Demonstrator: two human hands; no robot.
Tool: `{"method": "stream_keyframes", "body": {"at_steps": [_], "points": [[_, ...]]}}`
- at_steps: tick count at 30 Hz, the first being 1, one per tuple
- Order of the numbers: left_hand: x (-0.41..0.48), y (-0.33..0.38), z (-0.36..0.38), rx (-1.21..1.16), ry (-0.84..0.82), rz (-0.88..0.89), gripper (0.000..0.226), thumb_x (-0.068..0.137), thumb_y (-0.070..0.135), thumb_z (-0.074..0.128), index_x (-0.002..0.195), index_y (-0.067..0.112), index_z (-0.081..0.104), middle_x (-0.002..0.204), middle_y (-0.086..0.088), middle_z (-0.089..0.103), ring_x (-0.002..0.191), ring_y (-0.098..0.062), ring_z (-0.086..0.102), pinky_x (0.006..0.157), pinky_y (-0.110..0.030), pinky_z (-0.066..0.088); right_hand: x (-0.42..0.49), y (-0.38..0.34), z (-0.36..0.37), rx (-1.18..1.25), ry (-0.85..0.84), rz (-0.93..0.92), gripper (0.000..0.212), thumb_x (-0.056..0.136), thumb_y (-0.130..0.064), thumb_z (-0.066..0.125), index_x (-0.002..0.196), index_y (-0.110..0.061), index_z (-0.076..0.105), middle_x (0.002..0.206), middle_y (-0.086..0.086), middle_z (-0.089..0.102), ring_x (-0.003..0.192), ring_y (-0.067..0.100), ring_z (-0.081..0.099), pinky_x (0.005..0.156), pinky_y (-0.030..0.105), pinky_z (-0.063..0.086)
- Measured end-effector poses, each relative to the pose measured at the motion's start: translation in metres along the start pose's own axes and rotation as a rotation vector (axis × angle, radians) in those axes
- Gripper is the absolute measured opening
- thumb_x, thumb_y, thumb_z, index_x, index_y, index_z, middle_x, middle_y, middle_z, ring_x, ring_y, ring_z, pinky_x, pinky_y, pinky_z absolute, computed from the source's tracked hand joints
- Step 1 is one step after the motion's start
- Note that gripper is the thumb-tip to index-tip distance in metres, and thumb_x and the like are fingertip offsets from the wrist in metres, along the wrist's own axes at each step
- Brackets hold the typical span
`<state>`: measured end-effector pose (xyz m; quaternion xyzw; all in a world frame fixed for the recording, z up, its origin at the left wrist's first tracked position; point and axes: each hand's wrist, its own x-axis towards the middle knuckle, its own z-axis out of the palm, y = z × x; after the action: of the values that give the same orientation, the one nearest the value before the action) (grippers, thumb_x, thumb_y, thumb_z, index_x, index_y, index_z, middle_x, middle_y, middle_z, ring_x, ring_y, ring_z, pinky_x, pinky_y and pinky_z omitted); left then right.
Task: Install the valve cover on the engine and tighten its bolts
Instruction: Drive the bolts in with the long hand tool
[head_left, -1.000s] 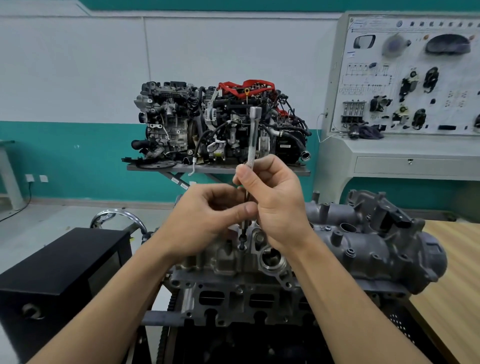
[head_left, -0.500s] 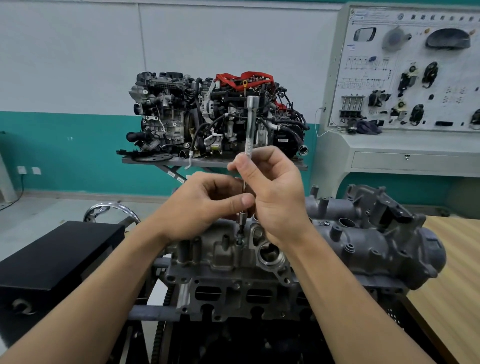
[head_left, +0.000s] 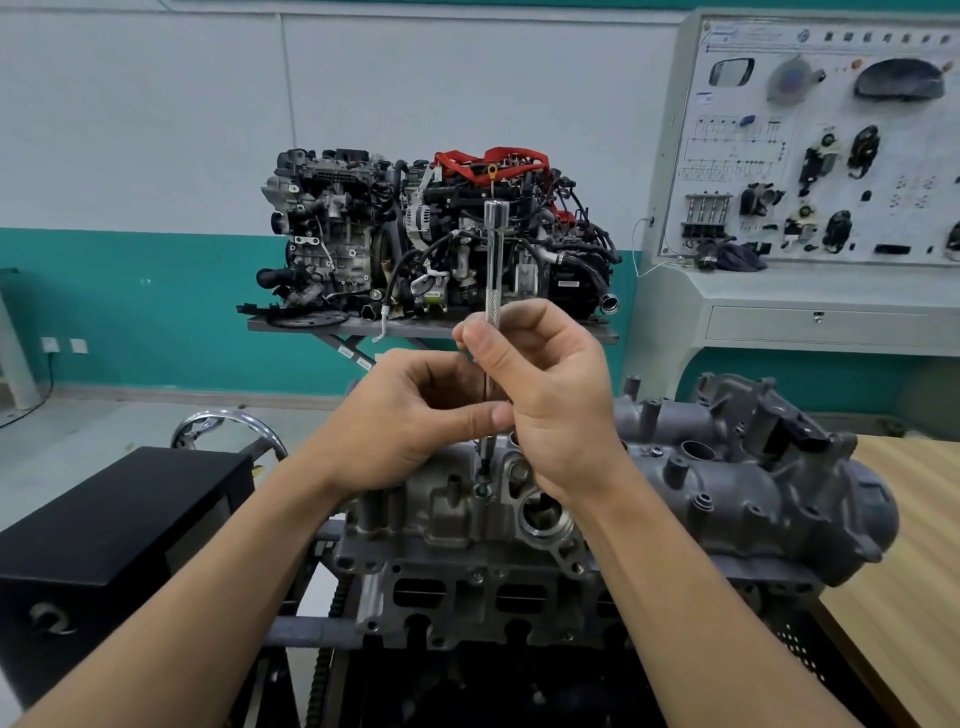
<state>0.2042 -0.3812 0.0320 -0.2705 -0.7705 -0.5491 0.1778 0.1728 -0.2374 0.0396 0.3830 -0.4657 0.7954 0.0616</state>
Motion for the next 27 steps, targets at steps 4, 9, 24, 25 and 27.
{"method": "stream_keyframes", "body": {"at_steps": [4, 9, 24, 25, 27], "points": [[-0.0014, -0.0002, -0.0010, 0.077, -0.017, 0.005, 0.021, 0.089, 0.022, 0.069, 0.088, 0.002, 0.075, 0.081, -0.011, 0.074, 0.078, -0.014, 0.064, 0.076, -0.031, 0.052, 0.0011, -0.0016, -0.0024, 0.033, -0.046, 0.031, 0.016, 0.091, -0.023, 0.062, 0.099, -0.009, 0.063, 0.093, 0.009, 0.069, 0.087, 0.018, 0.062, 0.077, 0.031, 0.054], [-0.0009, 0.0063, -0.0001, 0.116, -0.107, -0.007, 0.018, 0.099, 0.020, 0.059, 0.097, 0.010, 0.074, 0.082, -0.004, 0.072, 0.083, -0.006, 0.062, 0.074, -0.032, 0.053, 0.0026, 0.0009, -0.0005, -0.035, -0.023, 0.009, 0.024, 0.102, -0.018, 0.047, 0.093, -0.005, 0.065, 0.087, 0.006, 0.072, 0.086, 0.015, 0.068, 0.081, 0.031, 0.055], [-0.0026, 0.0052, 0.0049, 0.023, -0.021, 0.009, 0.005, 0.088, 0.019, 0.075, 0.085, 0.023, 0.074, 0.075, 0.006, 0.074, 0.073, -0.004, 0.067, 0.066, -0.021, 0.054, 0.0016, 0.0007, -0.0013, -0.012, -0.025, 0.023, 0.018, 0.096, -0.020, 0.057, 0.088, -0.009, 0.069, 0.082, 0.004, 0.072, 0.081, 0.016, 0.068, 0.075, 0.031, 0.058], [-0.0018, 0.0052, 0.0060, 0.000, 0.006, 0.009, 0.005, 0.081, 0.019, 0.078, 0.081, 0.019, 0.073, 0.073, 0.006, 0.072, 0.069, -0.007, 0.066, 0.064, -0.022, 0.055, 0.0005, -0.0001, 0.0001, -0.017, -0.004, 0.013, 0.011, 0.091, -0.019, 0.065, 0.087, -0.008, 0.066, 0.080, 0.005, 0.070, 0.076, 0.017, 0.066, 0.072, 0.029, 0.058], [-0.0009, 0.0021, 0.0065, -0.028, 0.086, 0.007, 0.018, 0.072, 0.021, 0.080, 0.079, 0.006, 0.072, 0.071, -0.003, 0.071, 0.066, -0.017, 0.062, 0.062, -0.028, 0.055, -0.0002, -0.0003, 0.0000, -0.003, 0.048, -0.005, 0.018, 0.079, -0.020, 0.073, 0.086, -0.009, 0.060, 0.083, 0.015, 0.062, 0.077, 0.024, 0.058, 0.068, 0.025, 0.054]]}}
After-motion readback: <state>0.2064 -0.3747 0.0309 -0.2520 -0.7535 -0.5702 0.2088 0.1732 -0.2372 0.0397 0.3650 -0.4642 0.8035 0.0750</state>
